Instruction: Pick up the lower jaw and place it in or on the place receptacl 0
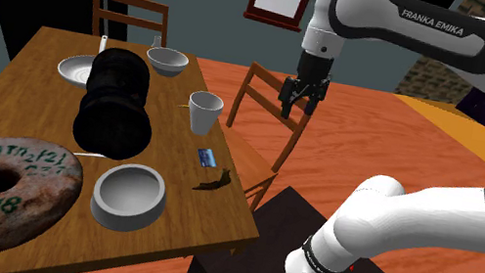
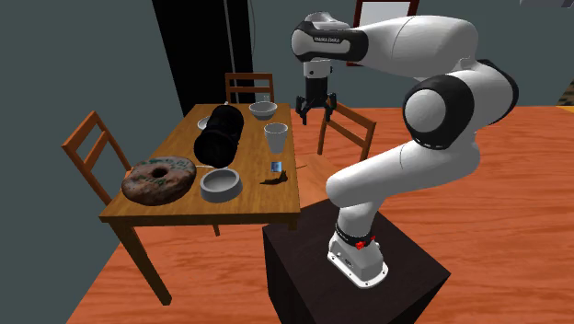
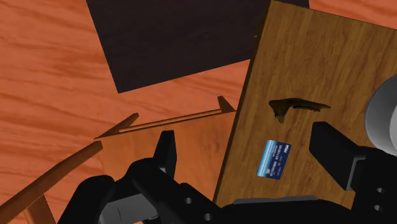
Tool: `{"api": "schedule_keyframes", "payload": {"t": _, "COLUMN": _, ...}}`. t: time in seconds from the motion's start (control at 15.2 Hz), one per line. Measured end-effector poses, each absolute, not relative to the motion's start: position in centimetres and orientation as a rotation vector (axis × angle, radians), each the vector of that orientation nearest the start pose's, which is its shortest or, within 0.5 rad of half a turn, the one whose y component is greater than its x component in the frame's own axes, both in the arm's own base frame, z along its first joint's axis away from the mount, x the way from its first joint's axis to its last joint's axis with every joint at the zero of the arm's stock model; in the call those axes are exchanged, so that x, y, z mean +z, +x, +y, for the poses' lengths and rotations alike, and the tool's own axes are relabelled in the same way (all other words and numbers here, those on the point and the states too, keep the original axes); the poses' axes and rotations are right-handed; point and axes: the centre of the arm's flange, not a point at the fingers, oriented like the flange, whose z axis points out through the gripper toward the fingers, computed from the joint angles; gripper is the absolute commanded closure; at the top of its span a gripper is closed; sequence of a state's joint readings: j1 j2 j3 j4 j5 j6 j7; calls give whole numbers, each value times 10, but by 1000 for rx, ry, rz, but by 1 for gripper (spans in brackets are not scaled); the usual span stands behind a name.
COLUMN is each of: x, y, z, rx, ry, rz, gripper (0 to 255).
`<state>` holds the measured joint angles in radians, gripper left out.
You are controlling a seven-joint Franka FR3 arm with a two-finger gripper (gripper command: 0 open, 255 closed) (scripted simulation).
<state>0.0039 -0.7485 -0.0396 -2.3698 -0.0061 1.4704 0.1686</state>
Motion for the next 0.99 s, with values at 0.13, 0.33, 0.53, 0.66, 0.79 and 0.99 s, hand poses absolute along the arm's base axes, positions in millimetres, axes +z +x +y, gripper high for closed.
{"api": "schedule_keyframes", "payload": {"t": 0.13, "x": 559, "y": 302, "z": -10, "rx": 233, "ry": -3110, "rz": 327, "gripper": 0}}
{"api": "schedule_keyframes", "payload": {"t": 0.33, "x": 534, "y": 302, "z": 15, "rx": 207, "ry": -3113, "rz": 496, "gripper": 0}}
{"api": "schedule_keyframes", "payload": {"t": 0.53, "x": 499, "y": 304, "z": 39, "rx": 173, "ry": -3104, "rz": 700, "gripper": 0}}
{"api": "schedule_keyframes", "payload": {"t": 0.66, "x": 477, "y": 306, "z": 56, "rx": 148, "ry": -3090, "rz": 836, "gripper": 0}}
{"api": "schedule_keyframes", "payload": {"t": 0.79, "x": 456, "y": 311, "z": 72, "rx": 124, "ry": -3070, "rz": 974, "gripper": 0}}
{"api": "schedule_keyframes", "payload": {"t": 0.99, "x": 424, "y": 320, "z": 91, "rx": 83, "ry": -3026, "rz": 1182, "gripper": 0}}
